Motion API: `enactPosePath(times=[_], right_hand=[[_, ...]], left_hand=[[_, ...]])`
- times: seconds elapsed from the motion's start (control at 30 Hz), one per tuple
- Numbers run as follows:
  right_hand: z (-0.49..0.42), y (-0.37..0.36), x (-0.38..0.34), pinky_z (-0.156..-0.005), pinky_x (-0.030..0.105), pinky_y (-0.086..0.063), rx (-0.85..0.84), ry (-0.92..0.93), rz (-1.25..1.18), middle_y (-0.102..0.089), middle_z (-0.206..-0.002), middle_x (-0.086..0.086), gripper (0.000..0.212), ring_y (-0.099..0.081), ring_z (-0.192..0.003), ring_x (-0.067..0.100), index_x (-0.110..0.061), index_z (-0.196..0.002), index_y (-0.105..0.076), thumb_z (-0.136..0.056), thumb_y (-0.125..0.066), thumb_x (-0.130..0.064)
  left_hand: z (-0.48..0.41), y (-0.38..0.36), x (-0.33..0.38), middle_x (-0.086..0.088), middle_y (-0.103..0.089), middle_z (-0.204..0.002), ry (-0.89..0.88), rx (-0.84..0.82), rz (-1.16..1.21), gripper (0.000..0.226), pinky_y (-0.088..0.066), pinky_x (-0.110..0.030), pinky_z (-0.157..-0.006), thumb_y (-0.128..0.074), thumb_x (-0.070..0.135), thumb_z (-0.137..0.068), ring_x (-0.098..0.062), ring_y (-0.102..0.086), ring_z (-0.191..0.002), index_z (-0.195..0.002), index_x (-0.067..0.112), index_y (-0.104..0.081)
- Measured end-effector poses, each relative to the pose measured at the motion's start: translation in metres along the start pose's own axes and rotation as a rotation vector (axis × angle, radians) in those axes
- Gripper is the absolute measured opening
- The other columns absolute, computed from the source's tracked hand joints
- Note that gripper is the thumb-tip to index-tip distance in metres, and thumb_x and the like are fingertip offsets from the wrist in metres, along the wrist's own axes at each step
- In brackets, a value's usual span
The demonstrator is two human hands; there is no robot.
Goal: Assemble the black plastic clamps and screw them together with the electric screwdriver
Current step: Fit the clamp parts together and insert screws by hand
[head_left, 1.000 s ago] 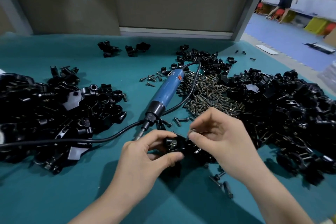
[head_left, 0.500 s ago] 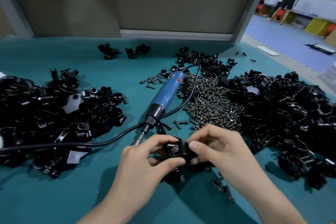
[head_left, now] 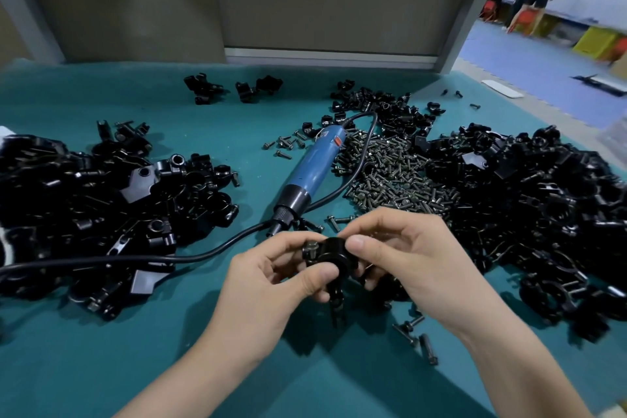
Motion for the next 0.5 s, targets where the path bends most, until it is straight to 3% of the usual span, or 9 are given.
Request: enactPosePath(times=[0.2, 0.3, 0.5], right_hand=[[-0.005, 0.005, -0.011, -0.047, 0.024, -0.050, 0.033, 0.089, 0.110, -0.066, -0.065, 0.001, 0.006, -0.057, -0.051, 0.012, -0.013, -0.076, -0.072, -0.080, -0.074, -0.009], [-0.005, 0.005, -0.011, -0.049, 0.025, -0.051, 0.040, 0.101, 0.055, -0.067, -0.069, 0.004, 0.003, -0.058, -0.054, 0.010, -0.014, -0.078, -0.072, -0.077, -0.074, -0.016], [-0.004, 0.003, -0.005, -0.052, 0.025, -0.052, 0.008, 0.090, 0.004, -0.067, -0.074, 0.010, 0.018, -0.062, -0.067, 0.013, -0.015, -0.081, -0.073, -0.072, -0.070, -0.031]], left_hand=[[0.000, -0.002, -0.007, -0.006, -0.071, -0.071, 0.072, -0.003, 0.078, 0.031, -0.051, -0.017, -0.050, -0.078, 0.025, -0.048, -0.009, -0.062, -0.055, -0.079, 0.021, -0.078], [0.000, -0.001, -0.010, -0.006, -0.072, -0.072, 0.105, -0.007, 0.106, 0.032, -0.049, -0.016, -0.049, -0.078, 0.027, -0.049, -0.008, -0.061, -0.054, -0.081, 0.023, -0.079], [0.002, -0.005, -0.017, -0.002, -0.068, -0.065, 0.173, -0.045, 0.204, 0.026, -0.046, -0.014, -0.046, -0.077, 0.020, -0.056, -0.006, -0.056, -0.048, -0.082, 0.019, -0.079]])
Point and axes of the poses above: each hand's wrist, its own z-axis away from the middle knuckle, its own y-axis out of the back of the hand, x = y × z, the point moved 9 cm from there along -z, towards the middle knuckle
